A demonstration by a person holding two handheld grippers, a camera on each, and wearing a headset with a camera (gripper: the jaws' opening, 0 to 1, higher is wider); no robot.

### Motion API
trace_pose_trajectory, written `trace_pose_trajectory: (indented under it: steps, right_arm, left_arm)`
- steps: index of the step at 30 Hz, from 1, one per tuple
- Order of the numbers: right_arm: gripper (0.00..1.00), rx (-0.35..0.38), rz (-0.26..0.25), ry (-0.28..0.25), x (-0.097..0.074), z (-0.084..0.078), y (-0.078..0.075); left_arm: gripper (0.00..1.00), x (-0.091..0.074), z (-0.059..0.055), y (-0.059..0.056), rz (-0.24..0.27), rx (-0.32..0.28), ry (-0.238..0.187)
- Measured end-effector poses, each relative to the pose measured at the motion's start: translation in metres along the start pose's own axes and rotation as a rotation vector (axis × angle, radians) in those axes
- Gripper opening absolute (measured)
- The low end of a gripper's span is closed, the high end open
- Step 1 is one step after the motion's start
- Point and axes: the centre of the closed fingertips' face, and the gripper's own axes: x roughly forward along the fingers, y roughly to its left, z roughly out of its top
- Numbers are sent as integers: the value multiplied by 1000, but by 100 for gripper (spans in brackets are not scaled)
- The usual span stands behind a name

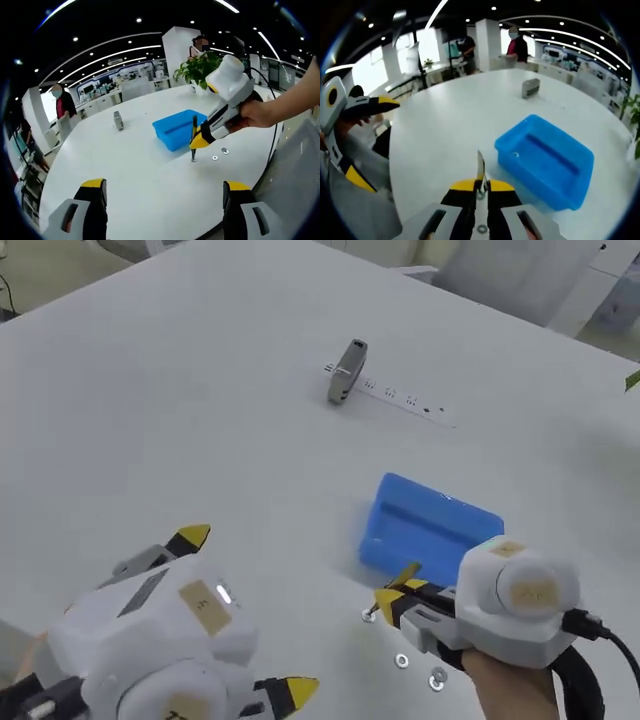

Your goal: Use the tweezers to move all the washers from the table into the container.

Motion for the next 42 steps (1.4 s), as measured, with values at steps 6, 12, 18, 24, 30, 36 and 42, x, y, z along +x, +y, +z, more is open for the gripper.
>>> trace_pose_trajectory:
  steps: [6,12,18,24,30,36,42]
  right_arm:
    - [3,4,3,14,-3,1,0]
    - [3,21,14,-33,-18,17,-2]
    - [3,2,-2,-98,-38,46,-8]
    - [4,40,-23,-168,-45,71,-27]
    - [4,43,-72,-181,-34,80,-48]
    - [4,59,-100,-149,-5,66,-64]
    - [4,73,-102,-135,13,58,-67]
  left_arm:
    - [99,-1,3,-13,-92,-39,-14]
    - [99,-4,22,-29,-190,17,-109]
    - [99,-8,31,-42,-276,15,-186]
    - [99,-13,48,-47,-305,-12,-320]
    - [99,-5,31,-58,-314,47,-217]
    - [99,-5,23,-65,-324,97,-183]
    - [99,-3,20,-62,-319,95,-167]
